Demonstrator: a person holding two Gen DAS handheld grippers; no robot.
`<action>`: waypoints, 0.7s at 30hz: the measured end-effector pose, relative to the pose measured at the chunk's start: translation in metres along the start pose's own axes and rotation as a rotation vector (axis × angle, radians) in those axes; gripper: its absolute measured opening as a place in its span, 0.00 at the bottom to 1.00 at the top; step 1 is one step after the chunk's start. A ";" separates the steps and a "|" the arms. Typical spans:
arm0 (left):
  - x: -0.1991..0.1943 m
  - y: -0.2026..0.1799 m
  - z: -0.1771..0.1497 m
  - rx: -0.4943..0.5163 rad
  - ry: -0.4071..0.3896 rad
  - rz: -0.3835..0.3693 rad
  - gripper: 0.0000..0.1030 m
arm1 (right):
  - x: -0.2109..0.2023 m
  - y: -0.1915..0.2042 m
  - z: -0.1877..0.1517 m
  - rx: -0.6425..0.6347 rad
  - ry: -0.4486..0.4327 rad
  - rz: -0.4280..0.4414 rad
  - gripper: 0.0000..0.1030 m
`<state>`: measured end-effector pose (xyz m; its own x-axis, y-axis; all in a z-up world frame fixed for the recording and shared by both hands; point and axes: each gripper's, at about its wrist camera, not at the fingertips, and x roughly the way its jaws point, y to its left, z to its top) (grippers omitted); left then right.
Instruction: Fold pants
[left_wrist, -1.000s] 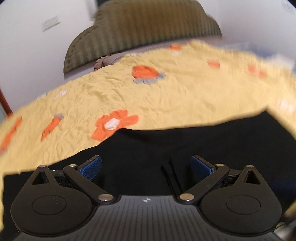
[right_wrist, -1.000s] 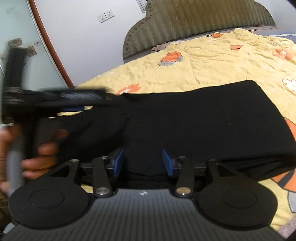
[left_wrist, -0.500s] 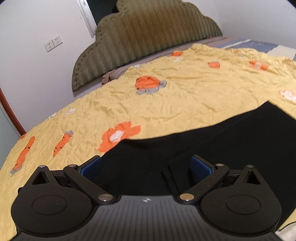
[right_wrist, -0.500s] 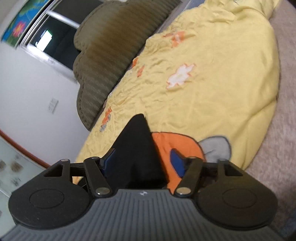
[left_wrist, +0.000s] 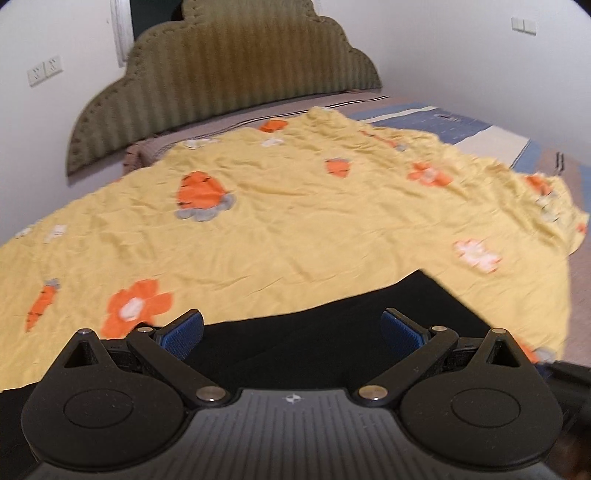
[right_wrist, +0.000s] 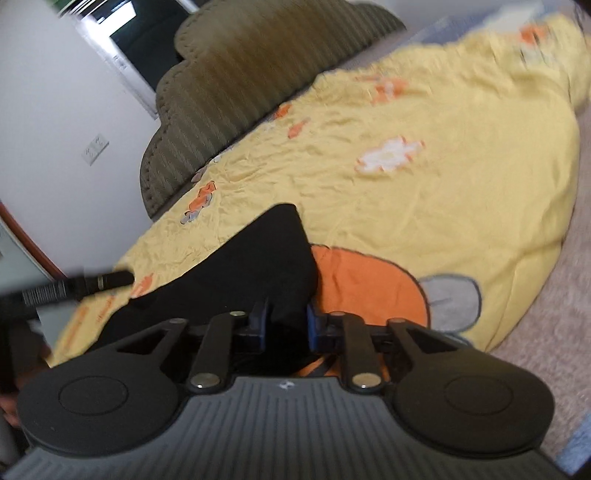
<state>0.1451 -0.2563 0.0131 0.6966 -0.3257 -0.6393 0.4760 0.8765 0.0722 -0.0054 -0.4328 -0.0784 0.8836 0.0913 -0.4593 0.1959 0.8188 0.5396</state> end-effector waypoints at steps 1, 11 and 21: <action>0.000 -0.002 0.002 -0.008 0.003 -0.015 1.00 | -0.002 0.011 -0.001 -0.060 -0.016 -0.026 0.17; 0.000 -0.005 0.012 -0.089 0.061 -0.173 1.00 | -0.014 0.133 -0.033 -0.741 -0.123 -0.159 0.16; 0.025 -0.024 0.008 -0.069 0.169 -0.196 0.99 | -0.005 0.163 -0.058 -0.954 -0.115 -0.179 0.15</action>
<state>0.1548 -0.2882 0.0014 0.4924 -0.4332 -0.7549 0.5513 0.8264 -0.1147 -0.0028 -0.2673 -0.0290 0.9202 -0.0931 -0.3803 -0.0511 0.9344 -0.3524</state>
